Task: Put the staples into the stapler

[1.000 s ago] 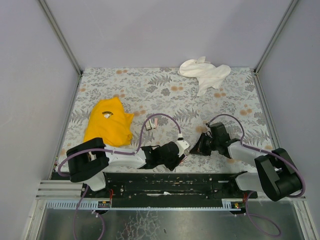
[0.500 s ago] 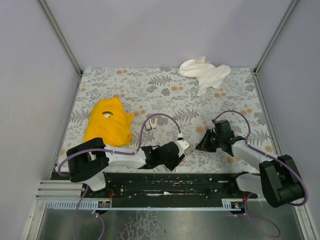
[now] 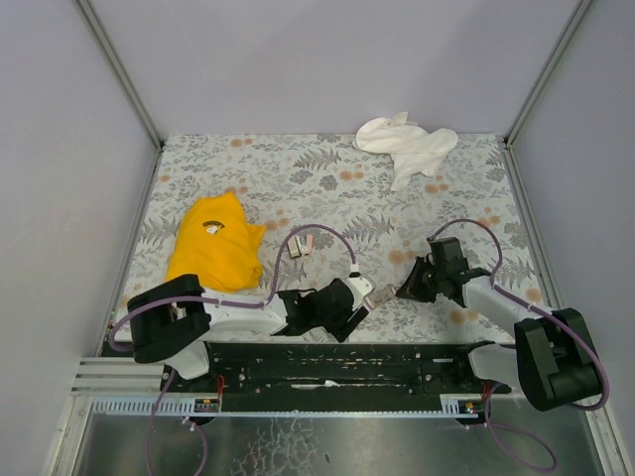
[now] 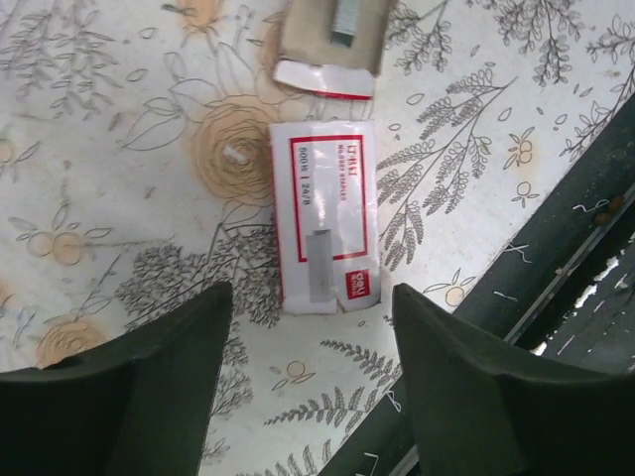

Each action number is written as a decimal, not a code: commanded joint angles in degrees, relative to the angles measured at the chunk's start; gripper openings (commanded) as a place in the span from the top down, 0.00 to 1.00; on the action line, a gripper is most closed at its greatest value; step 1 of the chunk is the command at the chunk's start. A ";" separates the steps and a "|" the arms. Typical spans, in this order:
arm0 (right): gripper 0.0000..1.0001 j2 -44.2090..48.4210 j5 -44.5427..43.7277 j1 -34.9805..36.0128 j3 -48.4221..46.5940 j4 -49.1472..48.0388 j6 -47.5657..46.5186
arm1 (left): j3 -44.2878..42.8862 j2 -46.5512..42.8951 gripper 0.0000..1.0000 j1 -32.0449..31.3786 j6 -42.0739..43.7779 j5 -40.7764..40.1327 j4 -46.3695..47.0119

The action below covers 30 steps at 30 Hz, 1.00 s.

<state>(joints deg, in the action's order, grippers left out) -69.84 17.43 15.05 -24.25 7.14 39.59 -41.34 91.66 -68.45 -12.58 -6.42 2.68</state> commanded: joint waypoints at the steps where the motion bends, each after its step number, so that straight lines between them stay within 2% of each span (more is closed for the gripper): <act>1: 0.89 1.48 -1.79 -0.65 -3.62 2.38 -1.20 | -0.71 -6.00 0.28 -0.19 -3.19 -6.25 -4.19; 4: 0.65 3.58 -3.15 -0.76 -5.71 5.59 -2.43 | -3.18 -10.96 0.13 0.27 -6.63 -12.08 -8.83; 7: 0.41 6.44 -5.41 -0.78 -8.01 9.16 -3.93 | -6.33 -14.90 0.05 3.38 -11.66 -16.21 -15.36; 10: 0.30 8.71 -7.56 -0.78 -10.54 12.88 -5.64 | -8.82 -16.60 0.03 10.99 -17.70 -17.09 -21.43; 13: 0.26 10.24 -9.37 -0.76 -12.91 16.44 -7.20 | -9.92 -16.25 0.03 20.11 -21.90 -14.69 -24.19; 17: 0.24 11.73 -10.25 -0.80 -14.27 19.10 -8.14 | -11.81 -13.12 0.09 28.91 -24.23 -11.98 -24.41; 23: 0.22 13.27 -10.62 -0.81 -13.67 19.51 -7.20 | -15.78 -5.30 0.17 34.65 -24.07 -12.18 -24.03; 30: 0.21 12.83 -11.01 -0.76 -13.54 19.49 -7.32 | -19.65 1.78 0.39 36.60 -22.10 -11.39 -22.27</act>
<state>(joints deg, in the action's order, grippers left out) -57.58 7.97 14.52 -36.42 26.06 32.91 -57.71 90.96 -32.67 -35.33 -17.96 -20.60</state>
